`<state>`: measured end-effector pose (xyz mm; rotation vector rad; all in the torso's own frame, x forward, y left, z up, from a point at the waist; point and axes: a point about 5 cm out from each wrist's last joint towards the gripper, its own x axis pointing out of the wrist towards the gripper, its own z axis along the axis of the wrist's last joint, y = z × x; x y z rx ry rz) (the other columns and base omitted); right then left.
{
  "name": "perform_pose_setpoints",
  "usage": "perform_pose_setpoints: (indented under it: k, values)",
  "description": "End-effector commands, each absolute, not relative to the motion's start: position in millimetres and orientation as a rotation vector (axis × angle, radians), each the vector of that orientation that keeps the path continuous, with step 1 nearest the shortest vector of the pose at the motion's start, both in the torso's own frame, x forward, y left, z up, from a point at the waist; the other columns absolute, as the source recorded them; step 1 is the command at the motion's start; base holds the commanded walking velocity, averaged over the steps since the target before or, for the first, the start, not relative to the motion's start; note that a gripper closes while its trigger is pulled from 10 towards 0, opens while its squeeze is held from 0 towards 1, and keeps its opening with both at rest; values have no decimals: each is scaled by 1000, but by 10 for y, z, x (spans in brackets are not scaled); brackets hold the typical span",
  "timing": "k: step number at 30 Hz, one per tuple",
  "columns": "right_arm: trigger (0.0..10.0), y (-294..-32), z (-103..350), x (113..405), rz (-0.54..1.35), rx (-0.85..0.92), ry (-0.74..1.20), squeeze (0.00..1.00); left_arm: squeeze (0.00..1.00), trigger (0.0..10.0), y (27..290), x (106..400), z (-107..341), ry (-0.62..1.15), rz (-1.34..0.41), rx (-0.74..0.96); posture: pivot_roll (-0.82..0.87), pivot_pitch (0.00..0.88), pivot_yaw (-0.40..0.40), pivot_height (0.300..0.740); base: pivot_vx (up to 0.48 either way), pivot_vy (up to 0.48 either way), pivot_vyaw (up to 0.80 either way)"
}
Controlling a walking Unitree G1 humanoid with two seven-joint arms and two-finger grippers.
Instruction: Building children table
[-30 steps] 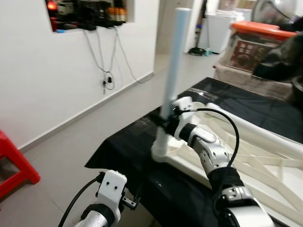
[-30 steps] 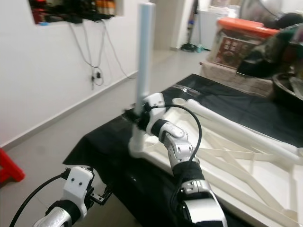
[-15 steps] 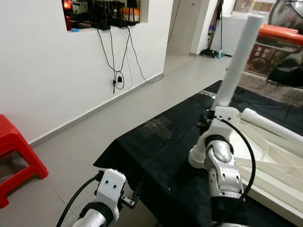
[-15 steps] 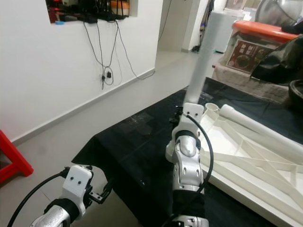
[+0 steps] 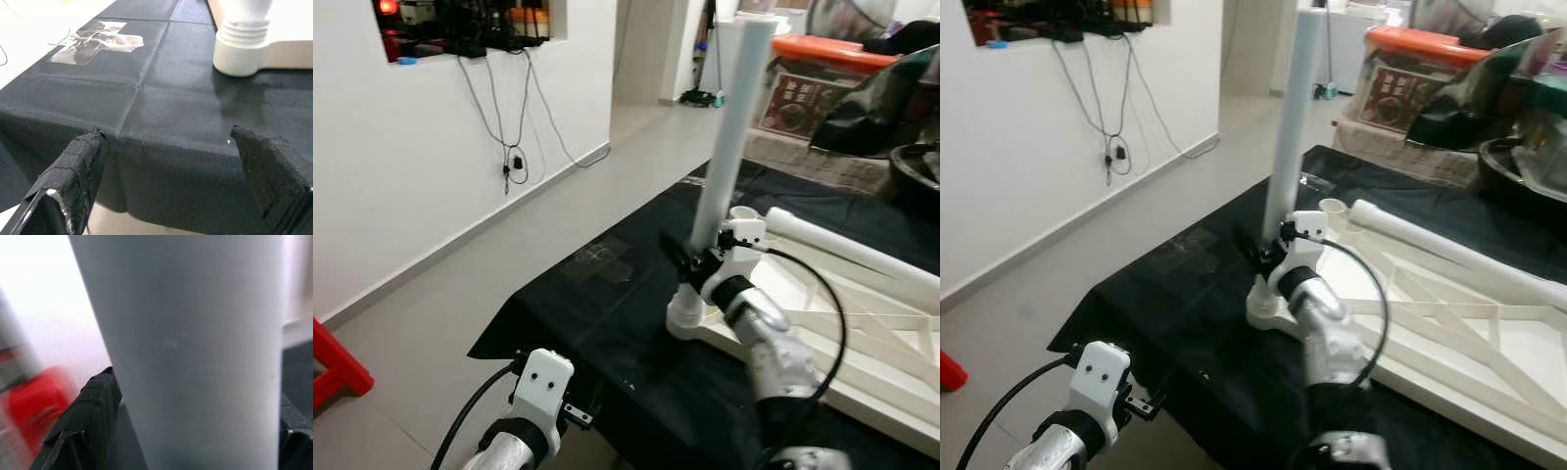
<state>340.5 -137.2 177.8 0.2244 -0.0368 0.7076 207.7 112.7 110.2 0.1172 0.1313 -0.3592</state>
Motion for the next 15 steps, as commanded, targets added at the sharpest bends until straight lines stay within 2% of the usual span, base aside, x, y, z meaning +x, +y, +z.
perform_pose_setpoints:
  k: [1,2,3,4,6,14,15]
  values:
    - [10000,-1199,1750,3379,924,221,24,0,0,10000,1126,2071,1063,145,-359,108,231,0,-91,740,0,0,0]
    - [10000,-1170,1736,3411,1025,163,78,0,0,10000,1128,2070,1063,145,-359,105,222,0,-90,740,0,0,0]
    - [10000,-1170,1736,3411,1025,163,78,0,0,10000,1128,2070,1063,145,-359,105,222,0,-90,740,0,0,0]
    - [10000,-1113,1730,3440,1121,84,111,0,0,10000,1122,2071,1064,144,-362,104,235,0,-94,740,0,0,0]
    - [10000,-1073,1723,3458,1177,28,129,0,0,10000,1115,2072,1064,144,-364,104,239,0,-97,740,0,0,0]
    - [10000,-857,1867,3491,1429,45,118,0,0,10000,1127,2034,1064,145,-352,106,268,0,-117,740,0,0,0]
    - [8902,-828,1904,3481,1475,59,104,0,0,10000,1125,2027,1061,146,-351,106,264,0,-112,740,0,0,0]
